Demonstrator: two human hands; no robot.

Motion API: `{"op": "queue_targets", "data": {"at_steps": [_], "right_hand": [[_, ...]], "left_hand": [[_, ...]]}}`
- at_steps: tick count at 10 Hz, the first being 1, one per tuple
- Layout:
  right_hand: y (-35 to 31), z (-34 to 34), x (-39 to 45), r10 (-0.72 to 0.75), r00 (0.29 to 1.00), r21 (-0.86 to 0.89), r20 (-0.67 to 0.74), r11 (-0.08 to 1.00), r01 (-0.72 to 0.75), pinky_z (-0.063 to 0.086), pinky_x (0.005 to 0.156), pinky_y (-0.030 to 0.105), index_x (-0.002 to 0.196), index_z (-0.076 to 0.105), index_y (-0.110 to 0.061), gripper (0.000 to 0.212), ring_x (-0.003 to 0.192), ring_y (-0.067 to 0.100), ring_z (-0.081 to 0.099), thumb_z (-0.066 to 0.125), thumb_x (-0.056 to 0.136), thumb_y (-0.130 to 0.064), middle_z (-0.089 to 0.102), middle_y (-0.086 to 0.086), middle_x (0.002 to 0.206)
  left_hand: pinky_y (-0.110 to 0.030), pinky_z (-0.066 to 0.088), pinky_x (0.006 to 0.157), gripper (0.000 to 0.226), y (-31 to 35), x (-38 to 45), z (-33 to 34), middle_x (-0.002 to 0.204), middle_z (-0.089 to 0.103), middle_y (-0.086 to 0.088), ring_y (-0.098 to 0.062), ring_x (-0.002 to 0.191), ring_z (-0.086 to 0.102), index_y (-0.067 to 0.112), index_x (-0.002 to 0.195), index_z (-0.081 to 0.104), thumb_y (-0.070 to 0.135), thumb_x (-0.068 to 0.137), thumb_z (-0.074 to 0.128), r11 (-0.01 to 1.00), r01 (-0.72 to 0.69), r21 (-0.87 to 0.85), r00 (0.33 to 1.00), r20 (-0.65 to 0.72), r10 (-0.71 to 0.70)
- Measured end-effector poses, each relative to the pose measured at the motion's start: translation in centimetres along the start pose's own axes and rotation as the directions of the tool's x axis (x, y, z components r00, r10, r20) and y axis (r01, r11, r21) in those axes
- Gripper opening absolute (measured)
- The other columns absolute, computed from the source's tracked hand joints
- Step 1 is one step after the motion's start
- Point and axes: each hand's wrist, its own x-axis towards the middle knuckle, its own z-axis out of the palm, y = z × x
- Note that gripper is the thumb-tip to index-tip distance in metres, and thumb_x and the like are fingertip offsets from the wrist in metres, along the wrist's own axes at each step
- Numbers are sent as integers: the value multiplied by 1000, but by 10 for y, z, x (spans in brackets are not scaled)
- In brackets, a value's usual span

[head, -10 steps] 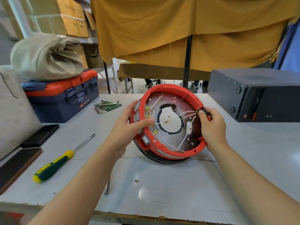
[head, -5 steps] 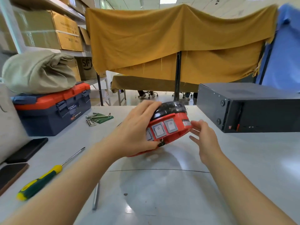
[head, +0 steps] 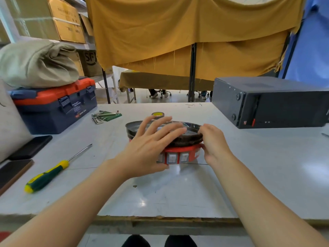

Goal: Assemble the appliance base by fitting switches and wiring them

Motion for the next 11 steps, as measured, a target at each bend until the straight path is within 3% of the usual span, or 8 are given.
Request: {"op": "queue_targets", "data": {"at_steps": [1, 2, 3, 4, 5, 7, 9, 11], "right_hand": [[5, 2, -4, 21, 999, 54, -47, 998, -19, 26, 31, 8, 61, 34, -15, 31, 27, -1, 36, 35, 83, 7, 38, -11, 36], [11, 1, -9, 20, 996, 89, -87, 996, -12, 24, 31, 10, 60, 30, -16, 33, 26, 0, 31, 35, 81, 9, 33, -12, 34], [16, -4, -10, -36, 996, 43, -85, 998, 40, 24, 33, 13, 59, 32, -16, 32, 31, 1, 32, 36, 80, 8, 34, -16, 34], [23, -12, -10, -95, 992, -26, -80, 995, 93, 29, 39, 17, 61, 45, -21, 30, 44, 6, 37, 42, 78, 4, 42, -16, 43], [29, -18, -13, -72, 991, -36, -109, 997, 68, 35, 47, 17, 91, 55, -21, 22, 60, 9, 45, 49, 82, -2, 52, -8, 70], [40, -28, -7, -77, 993, -136, -90, 989, 65, 46, 76, 26, 133, 49, -19, 43, 99, 14, 56, 48, 90, -12, 59, -1, 117], [44, -29, -4, -140, 986, -255, -96, 961, 112, 46, 99, 44, 130, 51, -20, 40, 111, 21, 55, 41, 92, -15, 60, 0, 120], [40, -38, -2, -194, 973, -315, -125, 938, 146, 40, 99, 33, 134, 48, -16, 41, 114, 15, 50, 48, 95, -30, 53, -2, 131]], "left_hand": [[-52, -6, 115, 114, -2, -20, 8, 159, -7, 4, -19, 145, -16, 41, 148, 1, 71, 61, 68, 948, 288, -135, 958, 36, -286], [-44, 3, 115, 123, -9, -31, 13, 154, -24, 15, -7, 142, -14, 56, 139, -13, 66, 54, 76, 649, 576, -497, 803, 193, -564], [-19, 32, 102, 120, -14, -41, 14, 154, 5, 18, -1, 132, 21, 52, 143, -7, 57, 57, 76, 89, 609, -788, 687, 467, -557], [-18, 34, 101, 108, -14, -44, 25, 152, 24, 11, -4, 130, 34, 36, 150, 5, 57, 65, 67, -200, 508, -838, 618, 516, -593], [-25, 35, 104, 77, -9, -39, 40, 141, 42, 10, -6, 119, 45, 22, 149, 20, 44, 87, 60, -268, 475, -838, 521, 513, -682], [-5, 47, 60, 20, 3, -38, 60, 101, 65, 20, 13, 81, 63, 32, 112, 53, 26, 94, 56, -303, 408, -861, 433, 475, -766], [-26, 46, 87, 41, 6, -41, 64, 122, 59, 9, -8, 108, 56, 27, 131, 48, 39, 92, 55, -245, 488, -838, 383, 458, -802], [-28, 41, 93, 38, 8, -51, 64, 119, 57, 8, -10, 111, 51, 25, 126, 51, 47, 97, 40, -174, 554, -814, 334, 409, -849]]}}
